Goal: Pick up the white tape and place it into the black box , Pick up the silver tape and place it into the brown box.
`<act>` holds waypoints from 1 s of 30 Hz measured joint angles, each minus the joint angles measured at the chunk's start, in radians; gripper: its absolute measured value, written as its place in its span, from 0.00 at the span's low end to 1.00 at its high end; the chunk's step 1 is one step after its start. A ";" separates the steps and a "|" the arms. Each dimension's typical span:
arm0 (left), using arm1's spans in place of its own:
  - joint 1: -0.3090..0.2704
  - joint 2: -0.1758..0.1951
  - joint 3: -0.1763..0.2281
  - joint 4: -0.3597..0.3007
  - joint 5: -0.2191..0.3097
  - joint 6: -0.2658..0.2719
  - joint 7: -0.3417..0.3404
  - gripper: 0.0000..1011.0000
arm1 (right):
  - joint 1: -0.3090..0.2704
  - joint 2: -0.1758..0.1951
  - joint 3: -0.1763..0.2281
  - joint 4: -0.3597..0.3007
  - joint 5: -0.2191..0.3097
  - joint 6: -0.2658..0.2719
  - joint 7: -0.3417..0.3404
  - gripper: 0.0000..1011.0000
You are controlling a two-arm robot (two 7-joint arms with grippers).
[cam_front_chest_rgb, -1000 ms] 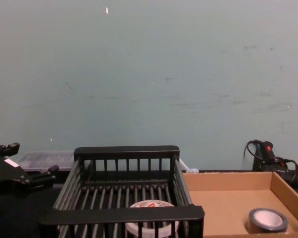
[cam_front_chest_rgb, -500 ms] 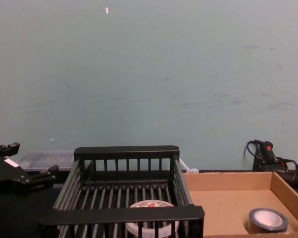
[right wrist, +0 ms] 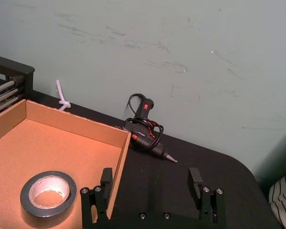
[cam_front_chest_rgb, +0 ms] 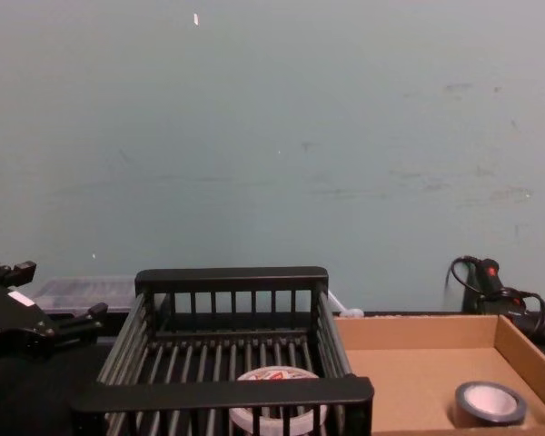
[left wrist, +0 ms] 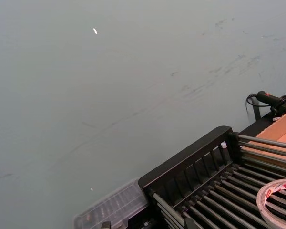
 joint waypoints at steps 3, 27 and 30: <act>0.000 0.000 0.000 0.000 0.000 0.000 0.000 0.99 | 0.000 0.000 0.000 0.000 0.000 0.000 0.000 0.99; 0.000 0.000 0.000 0.000 0.000 0.000 0.000 0.99 | 0.000 0.000 0.000 0.000 0.000 0.000 0.000 0.99; 0.000 0.000 0.000 0.000 0.000 0.000 0.000 0.99 | 0.000 0.000 0.000 0.000 0.000 0.000 0.000 0.99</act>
